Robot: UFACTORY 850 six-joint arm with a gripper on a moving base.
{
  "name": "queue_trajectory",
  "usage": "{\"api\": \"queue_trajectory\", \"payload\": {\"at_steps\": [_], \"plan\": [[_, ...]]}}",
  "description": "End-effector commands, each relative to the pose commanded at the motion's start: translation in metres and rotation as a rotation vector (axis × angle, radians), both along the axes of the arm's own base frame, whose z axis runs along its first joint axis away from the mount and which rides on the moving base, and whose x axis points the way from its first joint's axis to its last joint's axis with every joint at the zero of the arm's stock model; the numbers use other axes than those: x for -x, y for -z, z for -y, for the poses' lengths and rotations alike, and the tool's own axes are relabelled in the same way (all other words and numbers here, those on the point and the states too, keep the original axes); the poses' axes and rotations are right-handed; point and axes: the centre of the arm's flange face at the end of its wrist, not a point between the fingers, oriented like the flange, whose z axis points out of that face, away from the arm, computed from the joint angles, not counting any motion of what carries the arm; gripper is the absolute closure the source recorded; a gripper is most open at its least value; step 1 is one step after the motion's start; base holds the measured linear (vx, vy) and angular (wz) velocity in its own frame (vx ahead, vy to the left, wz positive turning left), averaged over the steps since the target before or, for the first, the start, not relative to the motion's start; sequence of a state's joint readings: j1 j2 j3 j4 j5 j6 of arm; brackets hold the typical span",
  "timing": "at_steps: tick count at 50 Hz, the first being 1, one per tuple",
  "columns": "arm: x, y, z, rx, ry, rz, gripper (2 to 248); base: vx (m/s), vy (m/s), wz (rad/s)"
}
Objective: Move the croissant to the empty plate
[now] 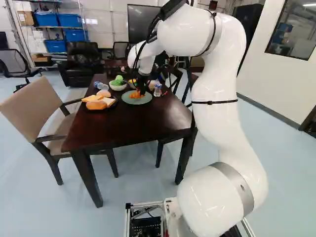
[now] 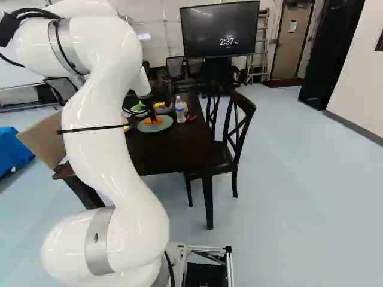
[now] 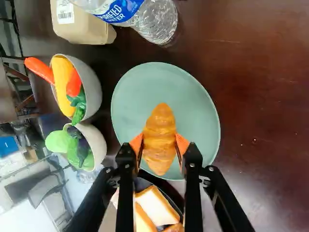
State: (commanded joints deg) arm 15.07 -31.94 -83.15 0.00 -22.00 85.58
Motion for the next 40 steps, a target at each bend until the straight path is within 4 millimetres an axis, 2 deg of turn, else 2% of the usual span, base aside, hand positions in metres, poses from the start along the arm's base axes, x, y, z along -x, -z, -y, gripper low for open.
{"api": "queue_trajectory", "payload": {"at_steps": [1, 2, 6, 7, 11, 12, 17, 18, 22, 23, 40], "plan": [[0.000, 0.000, 0.000, 0.000, 0.000, 0.000, 146, 0.000, 0.000, 0.000], [0.000, 0.000, 0.000, 0.000, 0.000, 0.000, 119, 0.000, 0.000, 0.000], [0.000, 0.000, 0.000, 0.000, 0.000, 0.000, 119, 0.000, 0.000, 0.000], [0.000, 0.000, 0.000, 0.000, 0.000, 0.000, 86, 0.000, 0.000, 0.000], [0.000, 0.000, 0.000, 0.000, 0.000, 0.000, 86, 0.000, 0.000, 0.000], [0.000, 0.000, 0.000, 0.000, 0.000, 0.000, 51, 0.000, 0.000, 0.000], [0.000, 0.000, 0.000, 0.000, 0.000, 0.000, 51, 0.000, 0.000, 0.000], [0.000, 0.000, 0.000, 0.000, 0.000, 0.000, 14, 0.000, 0.000, 0.000], [0.000, 0.000, 0.000, 0.000, 0.000, 0.000, 14, 0.000, 0.000, 0.000], [0.000, -0.001, 0.000, 0.000, 0.000, 0.001, 3, 0.000, 0.000, 0.000], [0.005, -0.021, 0.001, -0.007, 0.000, 0.027, 3, 0.000, 0.000, 0.000]]}}
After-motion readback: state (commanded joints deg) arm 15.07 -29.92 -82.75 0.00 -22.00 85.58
